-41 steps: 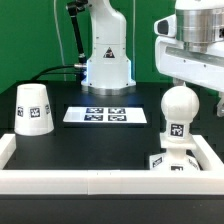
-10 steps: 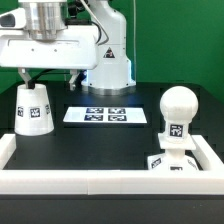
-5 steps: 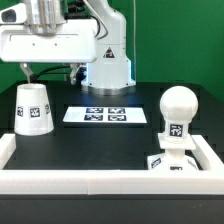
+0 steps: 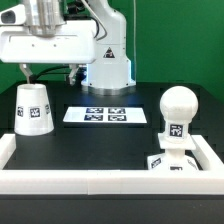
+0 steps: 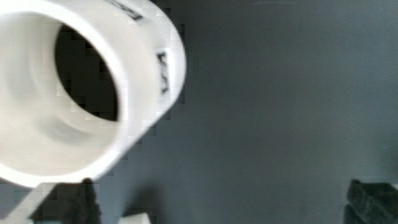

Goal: Assemble lamp

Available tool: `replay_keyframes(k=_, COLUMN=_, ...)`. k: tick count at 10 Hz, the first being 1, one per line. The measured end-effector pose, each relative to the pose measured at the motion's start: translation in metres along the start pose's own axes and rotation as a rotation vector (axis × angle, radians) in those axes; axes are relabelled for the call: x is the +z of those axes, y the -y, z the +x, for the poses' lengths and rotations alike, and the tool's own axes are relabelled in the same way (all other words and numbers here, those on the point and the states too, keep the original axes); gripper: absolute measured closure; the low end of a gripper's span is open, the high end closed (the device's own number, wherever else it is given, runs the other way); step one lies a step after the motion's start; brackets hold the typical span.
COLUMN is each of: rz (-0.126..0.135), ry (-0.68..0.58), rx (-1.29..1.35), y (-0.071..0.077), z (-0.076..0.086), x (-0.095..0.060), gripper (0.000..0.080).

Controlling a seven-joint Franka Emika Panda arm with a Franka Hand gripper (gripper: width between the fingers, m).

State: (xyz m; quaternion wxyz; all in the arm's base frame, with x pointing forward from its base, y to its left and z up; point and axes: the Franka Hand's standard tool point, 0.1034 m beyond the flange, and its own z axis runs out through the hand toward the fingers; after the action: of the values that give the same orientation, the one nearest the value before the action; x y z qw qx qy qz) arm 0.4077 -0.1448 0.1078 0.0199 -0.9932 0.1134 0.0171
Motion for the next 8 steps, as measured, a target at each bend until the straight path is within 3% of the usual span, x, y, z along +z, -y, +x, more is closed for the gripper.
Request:
replay_keyframes(k=2, rz=-0.003, ry=0.000, rx=-0.006, y=-0.007, z=-0.011, x=0.007, gripper=0.0101)
replay_keyframes(k=8, rz=-0.039, ry=0.014, rx=-0.023, y=-0.012, z=-0.016, x=0.032, gripper=0.0101)
